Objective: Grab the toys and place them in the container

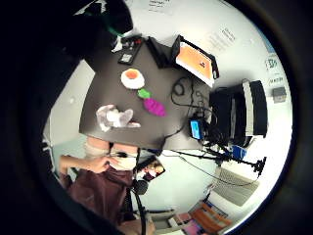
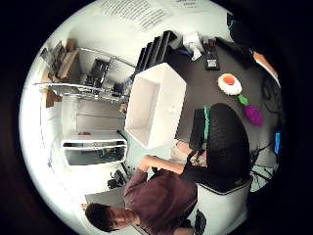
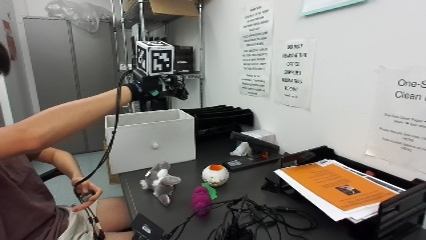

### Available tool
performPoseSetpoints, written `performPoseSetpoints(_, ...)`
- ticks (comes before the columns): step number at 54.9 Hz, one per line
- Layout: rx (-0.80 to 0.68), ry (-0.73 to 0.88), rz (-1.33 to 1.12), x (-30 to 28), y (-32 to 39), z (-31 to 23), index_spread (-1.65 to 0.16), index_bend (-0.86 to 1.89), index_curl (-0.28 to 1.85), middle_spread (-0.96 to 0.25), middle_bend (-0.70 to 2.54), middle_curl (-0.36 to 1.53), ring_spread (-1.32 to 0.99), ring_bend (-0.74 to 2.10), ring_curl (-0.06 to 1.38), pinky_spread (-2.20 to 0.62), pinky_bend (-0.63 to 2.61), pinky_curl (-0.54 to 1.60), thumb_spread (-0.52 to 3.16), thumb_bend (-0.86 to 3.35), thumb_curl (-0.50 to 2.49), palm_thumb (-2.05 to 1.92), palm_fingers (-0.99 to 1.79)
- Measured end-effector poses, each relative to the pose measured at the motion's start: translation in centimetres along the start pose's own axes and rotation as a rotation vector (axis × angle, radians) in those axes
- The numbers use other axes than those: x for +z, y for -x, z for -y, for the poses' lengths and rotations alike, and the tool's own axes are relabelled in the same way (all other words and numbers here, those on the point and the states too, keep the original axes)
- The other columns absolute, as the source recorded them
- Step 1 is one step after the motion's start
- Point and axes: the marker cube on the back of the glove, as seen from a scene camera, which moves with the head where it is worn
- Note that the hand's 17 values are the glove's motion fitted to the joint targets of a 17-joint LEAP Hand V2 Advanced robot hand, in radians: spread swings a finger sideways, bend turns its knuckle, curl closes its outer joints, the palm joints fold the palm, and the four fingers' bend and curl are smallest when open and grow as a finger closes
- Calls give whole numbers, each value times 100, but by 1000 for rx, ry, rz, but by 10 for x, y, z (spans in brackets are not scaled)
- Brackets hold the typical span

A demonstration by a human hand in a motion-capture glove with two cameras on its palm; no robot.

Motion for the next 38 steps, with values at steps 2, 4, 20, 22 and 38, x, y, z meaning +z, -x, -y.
performPoseSetpoints(2, 7, 2, -3, 1, -2, 2, -9, 18, 5, -7, 19, 4, -4, 30, 4, 0, 45, 10, 52, 15, 2, 17, 37)
performPoseSetpoints(4, 17, 6, -11, 2, -5, 5, -11, 18, 7, -9, 18, 5, -5, 32, 6, 0, 48, 13, 70, 17, 3, 18, 34)
performPoseSetpoints(20, 100, 61, -71, 14, -30, 25, -18, 11, 15, -7, 19, 17, -8, 40, 14, 1, 60, 24, 140, 18, 14, 8, 12)
performPoseSetpoints(22, 111, 72, -89, 19, -34, 29, -18, 9, 15, -6, 18, 18, -8, 41, 15, 1, 63, 26, 141, 17, 14, 5, 6)
performPoseSetpoints(38, 352, 232, -263, 108, -106, 57, -19, 7, 13, -1, 19, 25, -4, 49, 20, 2, 81, 32, 141, 4, 19, -3, -14)
